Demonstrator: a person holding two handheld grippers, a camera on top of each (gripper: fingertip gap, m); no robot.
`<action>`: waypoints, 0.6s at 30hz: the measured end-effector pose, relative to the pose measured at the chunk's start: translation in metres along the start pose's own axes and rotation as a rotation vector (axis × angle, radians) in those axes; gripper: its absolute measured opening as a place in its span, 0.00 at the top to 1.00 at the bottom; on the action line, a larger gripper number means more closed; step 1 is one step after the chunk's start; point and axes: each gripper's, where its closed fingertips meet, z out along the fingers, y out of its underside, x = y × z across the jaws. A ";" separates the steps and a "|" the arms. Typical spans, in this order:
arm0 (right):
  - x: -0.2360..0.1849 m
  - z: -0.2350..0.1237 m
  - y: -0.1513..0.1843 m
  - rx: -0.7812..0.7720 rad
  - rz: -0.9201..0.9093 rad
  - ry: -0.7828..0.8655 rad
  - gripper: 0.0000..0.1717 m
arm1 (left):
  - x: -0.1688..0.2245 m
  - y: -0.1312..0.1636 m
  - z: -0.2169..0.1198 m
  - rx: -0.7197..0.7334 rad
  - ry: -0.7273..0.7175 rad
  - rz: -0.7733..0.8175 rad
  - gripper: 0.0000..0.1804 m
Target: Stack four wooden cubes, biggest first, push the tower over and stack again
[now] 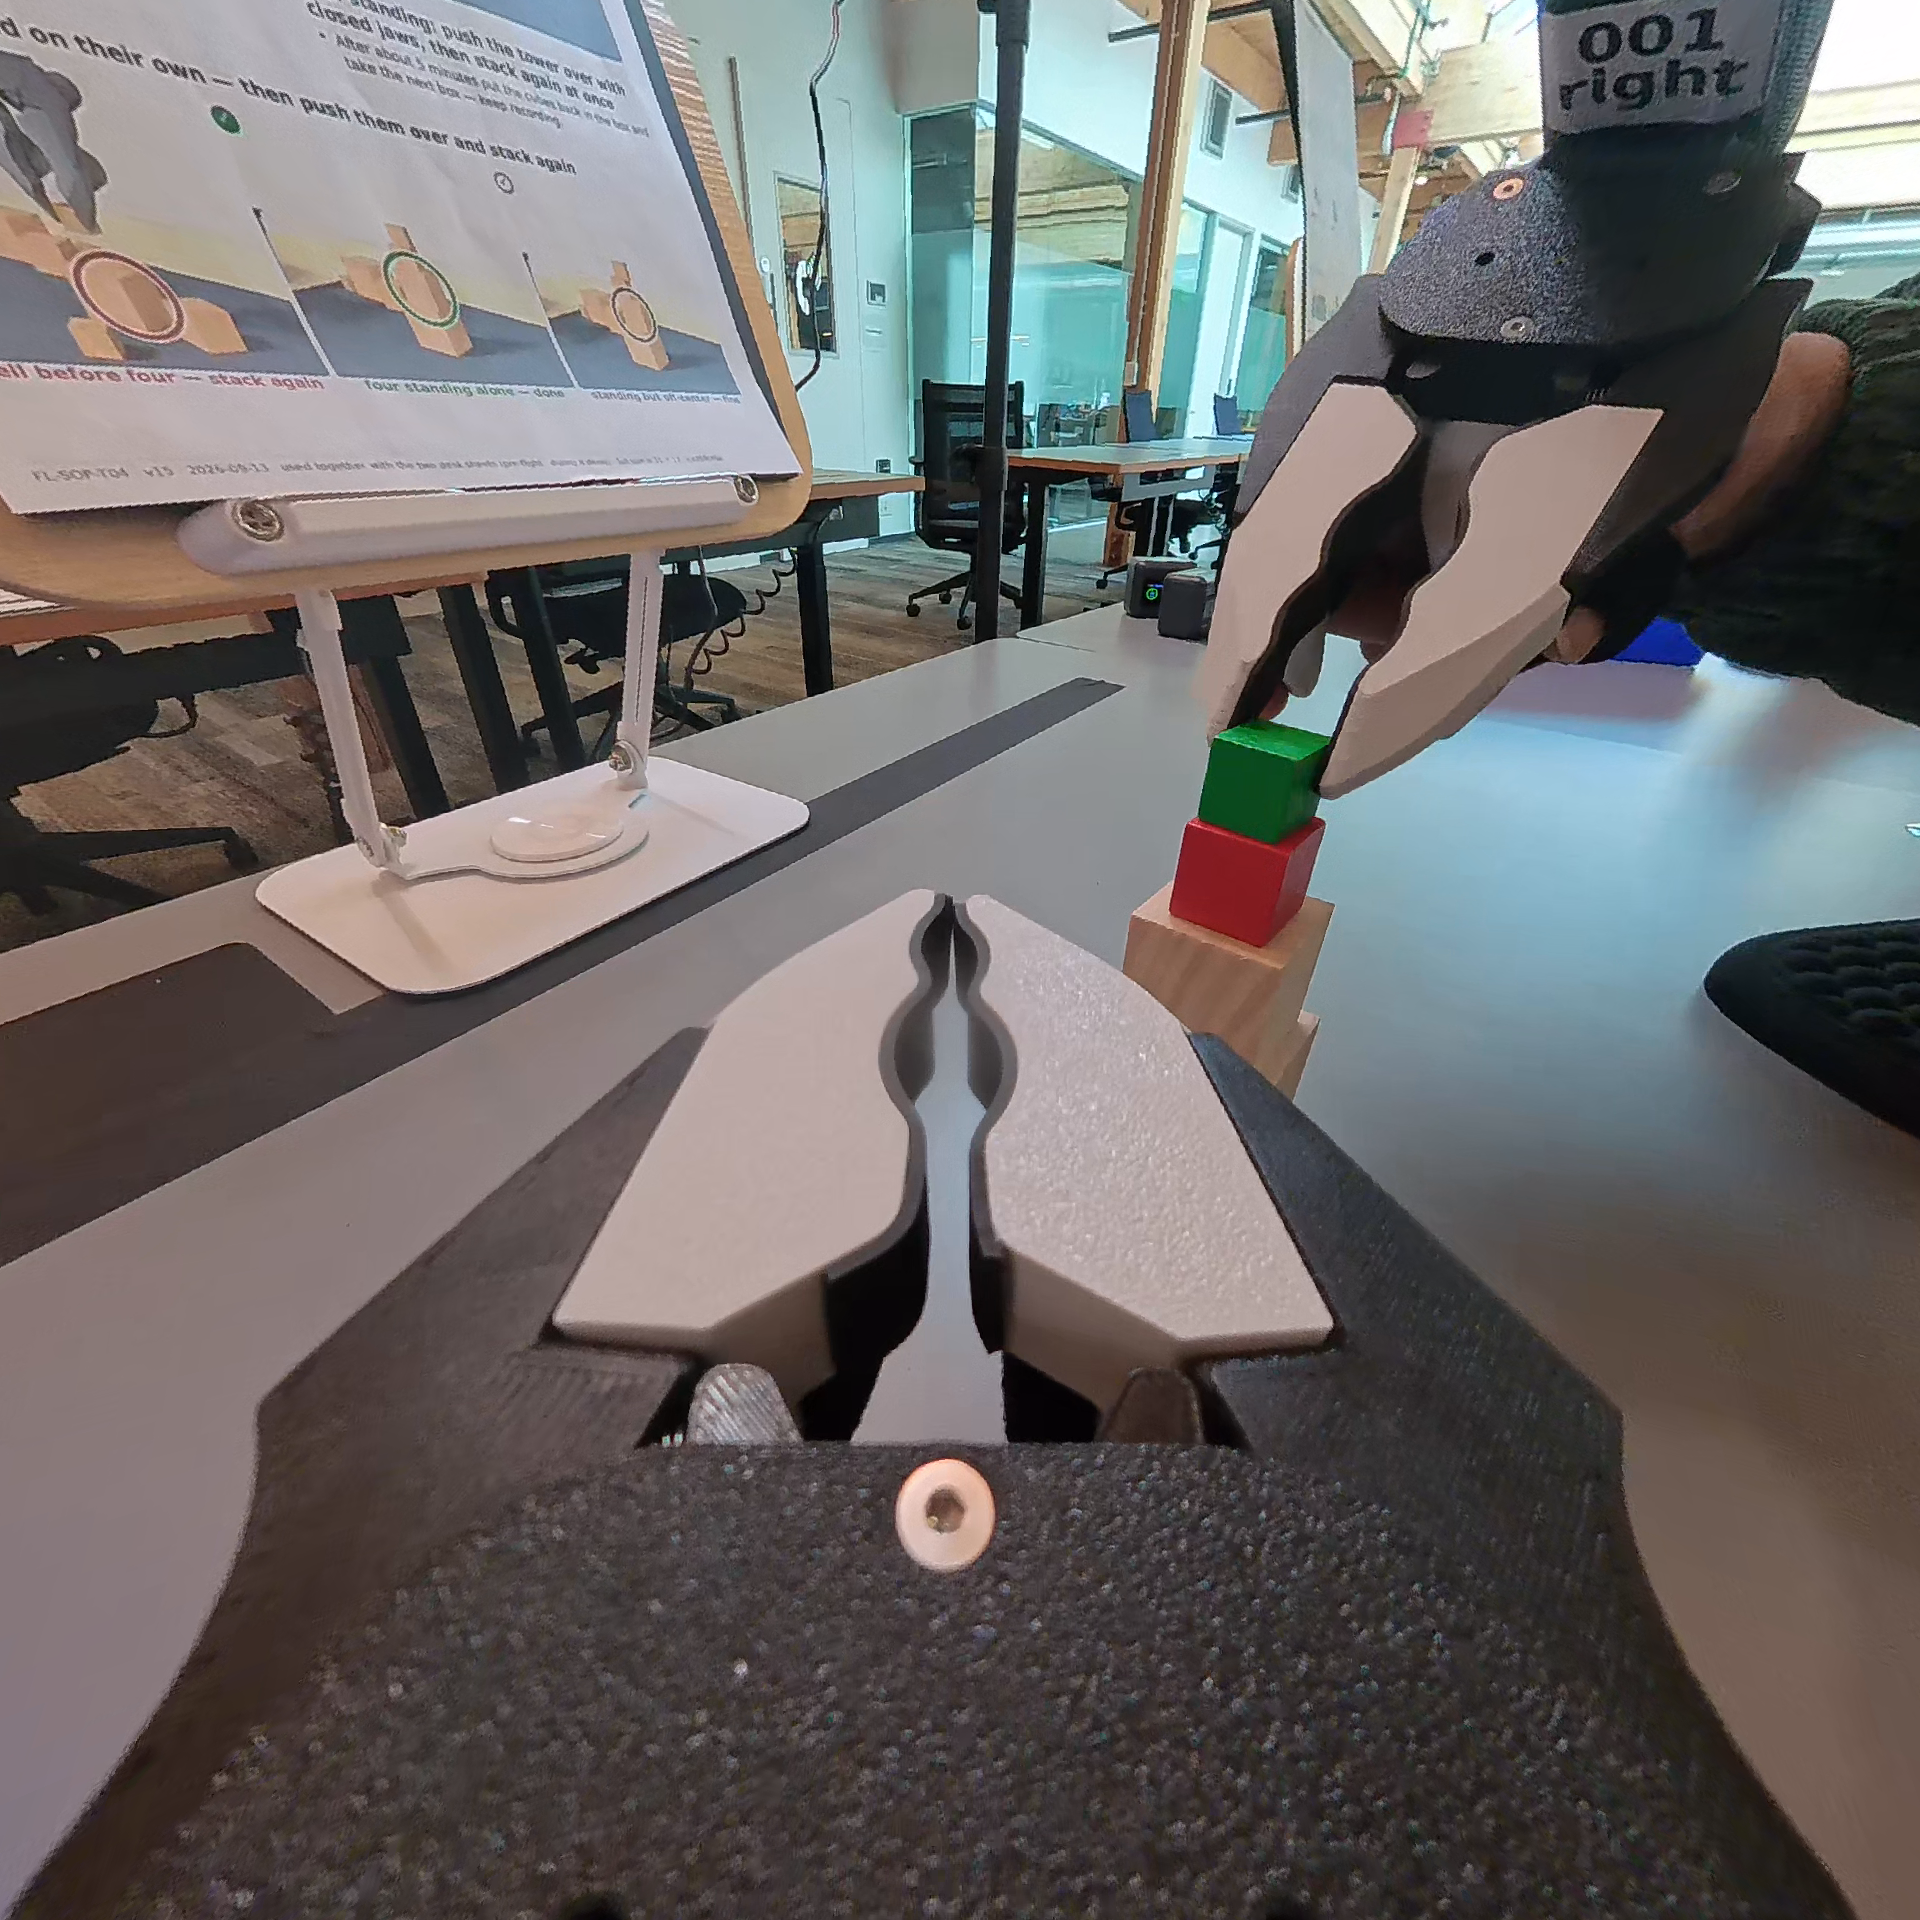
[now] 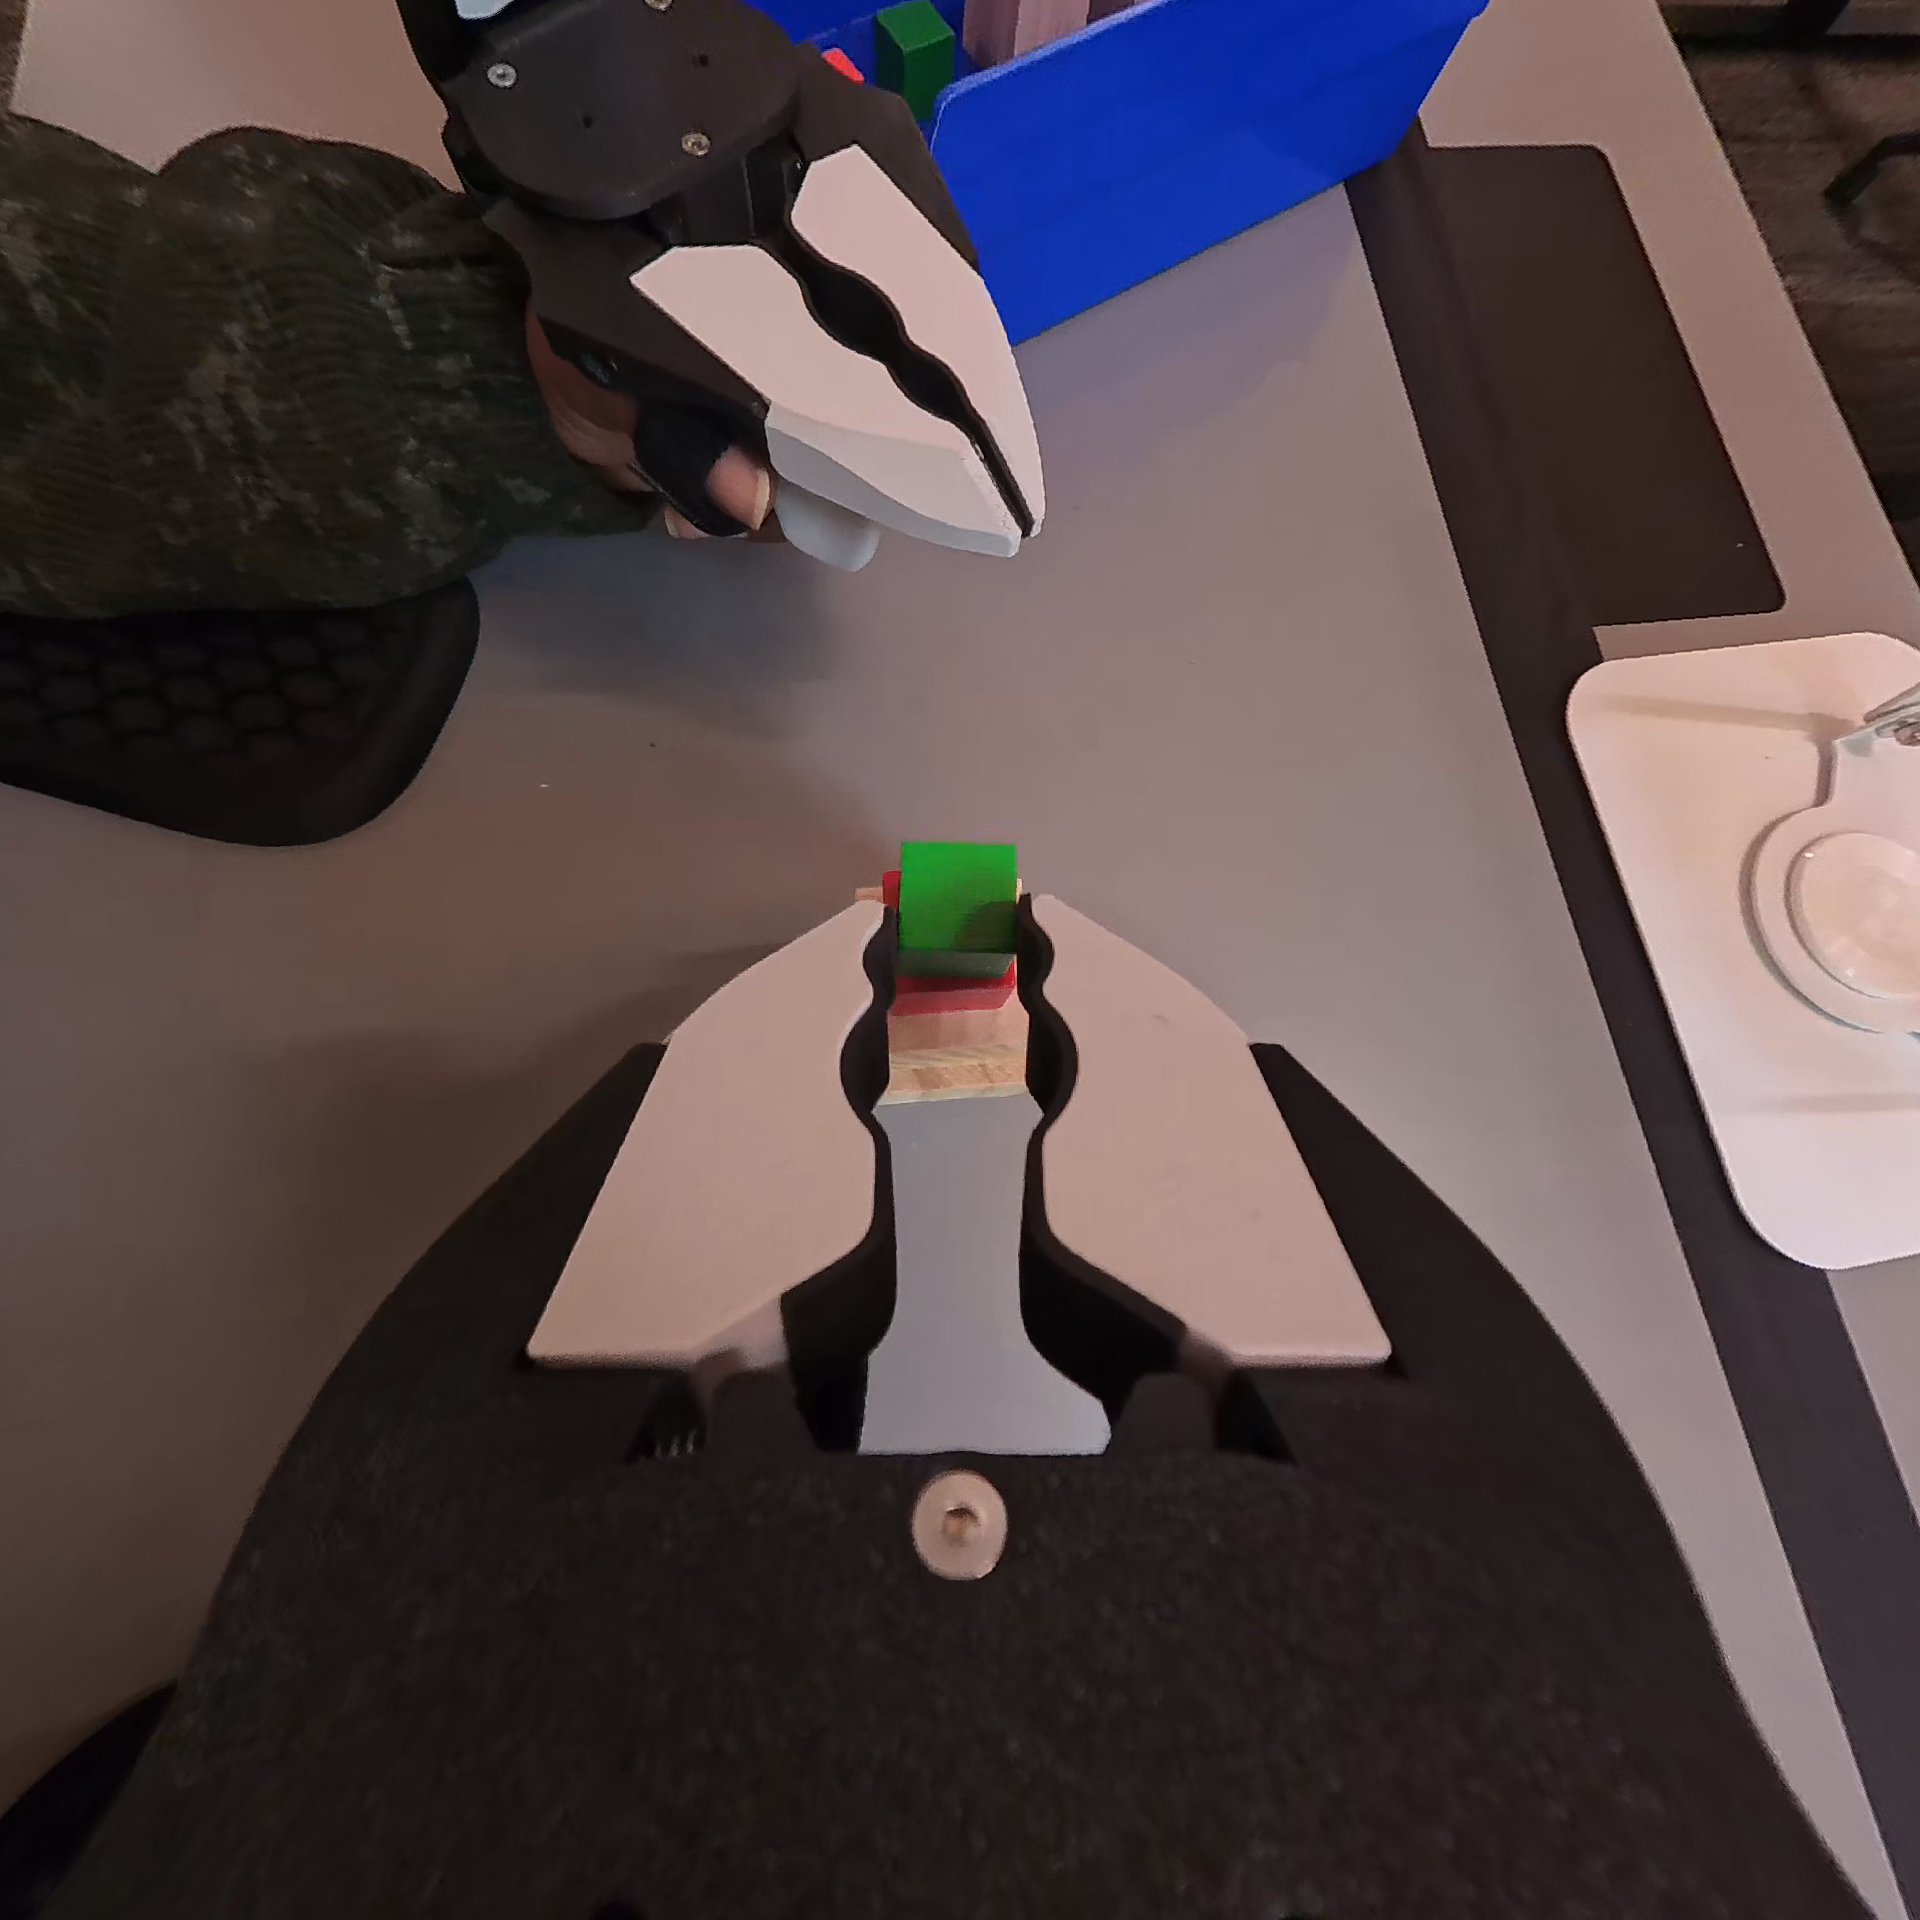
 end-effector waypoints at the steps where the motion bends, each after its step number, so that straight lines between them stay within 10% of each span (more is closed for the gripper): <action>1: 0.000 0.000 0.000 -0.001 -0.004 -0.006 0.87 | 0.000 0.000 0.000 0.000 0.001 -0.001 1.00; 18: -0.001 0.001 0.000 -0.013 -0.036 -0.036 0.87 | 0.001 0.001 0.001 -0.001 0.005 -0.001 1.00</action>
